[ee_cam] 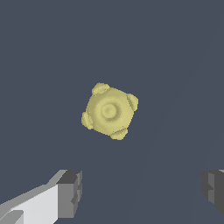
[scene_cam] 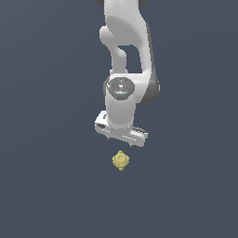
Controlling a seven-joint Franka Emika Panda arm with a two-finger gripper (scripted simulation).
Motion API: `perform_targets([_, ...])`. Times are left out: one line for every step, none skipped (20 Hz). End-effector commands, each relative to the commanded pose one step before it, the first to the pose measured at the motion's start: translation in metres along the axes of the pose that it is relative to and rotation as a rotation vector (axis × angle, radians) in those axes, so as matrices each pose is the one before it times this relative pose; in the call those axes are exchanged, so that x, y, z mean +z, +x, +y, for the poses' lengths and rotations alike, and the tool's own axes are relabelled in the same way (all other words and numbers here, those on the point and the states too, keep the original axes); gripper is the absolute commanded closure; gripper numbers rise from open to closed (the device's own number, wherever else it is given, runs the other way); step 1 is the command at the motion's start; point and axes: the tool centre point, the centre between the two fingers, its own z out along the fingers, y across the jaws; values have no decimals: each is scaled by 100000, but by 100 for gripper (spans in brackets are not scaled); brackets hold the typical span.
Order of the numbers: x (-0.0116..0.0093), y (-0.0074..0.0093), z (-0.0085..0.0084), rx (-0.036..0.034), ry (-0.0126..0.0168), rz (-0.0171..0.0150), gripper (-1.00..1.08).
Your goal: Pick up the object and move it to a goal position.
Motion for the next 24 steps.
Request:
perform_targets([750, 950, -406, 7247, 277, 174, -92])
perform_targets([306, 351, -185, 2838, 102, 73, -92])
perform_targets([309, 338, -194, 2819, 98, 75, -92])
perform_targets([301, 313, -194, 2697, 91, 74, -92])
perform_targets([289, 285, -191, 2542, 83, 72, -92])
perform_targets([276, 258, -186, 2389, 76, 70, -92])
perform_targets([262, 234, -179, 2238, 70, 68, -92])
perform_targets([247, 210, -173, 2086, 64, 65, -92])
perform_targets([232, 189, -163, 1938, 59, 62, -92])
perform_targets([217, 169, -154, 1790, 53, 59, -92])
perform_targets([201, 150, -144, 1641, 49, 55, -92])
perform_targets([185, 132, -133, 1496, 44, 51, -92])
perform_targets([168, 116, -122, 1350, 40, 47, -92])
perform_targets([151, 100, -111, 1205, 35, 43, -92])
perform_targets([134, 86, -98, 1062, 31, 38, -92])
perform_targets([116, 73, -85, 920, 27, 33, -92])
perform_targets([99, 61, -72, 777, 23, 28, -92])
perform_targets([81, 47, -61, 632, 18, 23, -92])
perform_targets([63, 37, -47, 493, 14, 18, -92])
perform_targets([45, 26, -34, 352, 10, 13, -92])
perform_targets([27, 14, -22, 207, 6, 8, -92])
perform_targets([9, 4, -7, 69, 2, 3, -92])
perform_targets([-25, -46, 49, -458, -47, -54, -92])
perform_targets([44, -2, -2, 0, 0, 0, -92])
